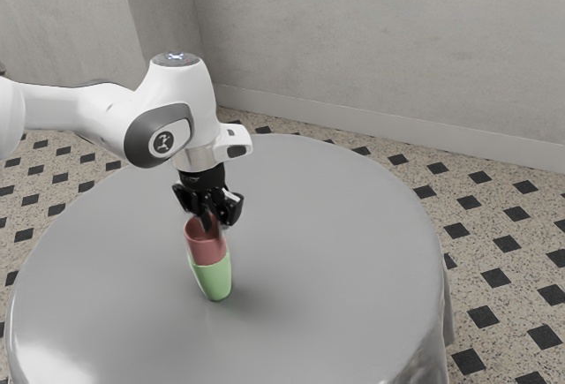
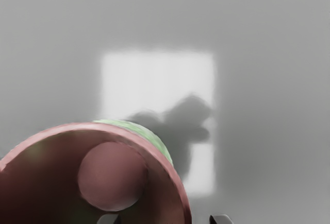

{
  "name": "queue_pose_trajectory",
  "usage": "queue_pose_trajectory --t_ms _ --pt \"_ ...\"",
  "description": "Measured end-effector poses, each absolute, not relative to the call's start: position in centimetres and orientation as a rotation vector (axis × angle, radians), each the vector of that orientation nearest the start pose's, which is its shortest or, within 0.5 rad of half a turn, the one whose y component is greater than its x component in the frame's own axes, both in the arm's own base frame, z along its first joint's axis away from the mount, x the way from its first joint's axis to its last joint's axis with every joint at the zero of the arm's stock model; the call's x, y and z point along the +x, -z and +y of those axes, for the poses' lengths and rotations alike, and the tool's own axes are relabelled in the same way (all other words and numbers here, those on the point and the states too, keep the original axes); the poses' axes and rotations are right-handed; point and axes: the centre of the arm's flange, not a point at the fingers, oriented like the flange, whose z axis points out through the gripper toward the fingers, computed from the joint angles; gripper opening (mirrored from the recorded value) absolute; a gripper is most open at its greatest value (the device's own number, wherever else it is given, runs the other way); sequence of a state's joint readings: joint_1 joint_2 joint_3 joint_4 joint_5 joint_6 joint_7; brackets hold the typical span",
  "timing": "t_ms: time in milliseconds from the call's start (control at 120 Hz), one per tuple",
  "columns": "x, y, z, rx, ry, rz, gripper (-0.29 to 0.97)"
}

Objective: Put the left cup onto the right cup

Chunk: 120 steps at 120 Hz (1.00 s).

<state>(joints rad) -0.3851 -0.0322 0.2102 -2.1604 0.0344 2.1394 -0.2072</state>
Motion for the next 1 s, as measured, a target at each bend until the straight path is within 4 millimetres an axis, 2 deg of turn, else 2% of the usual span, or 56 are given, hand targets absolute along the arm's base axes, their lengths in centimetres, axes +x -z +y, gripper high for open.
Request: queue_pose_trajectory --t_ms 142,333,583,1000 --pt "52.3 -41.4 -9.3 -3.124 0.027 -0.018 0.44" --pt "52.3 -41.7 -9.4 -3.126 0.037 -0.017 0.57" --pt "52.2 -42.2 -9.4 -3.129 0.047 -0.016 0.64" --pt "52.0 -43.4 -9.5 -3.133 0.07 -0.011 0.66"
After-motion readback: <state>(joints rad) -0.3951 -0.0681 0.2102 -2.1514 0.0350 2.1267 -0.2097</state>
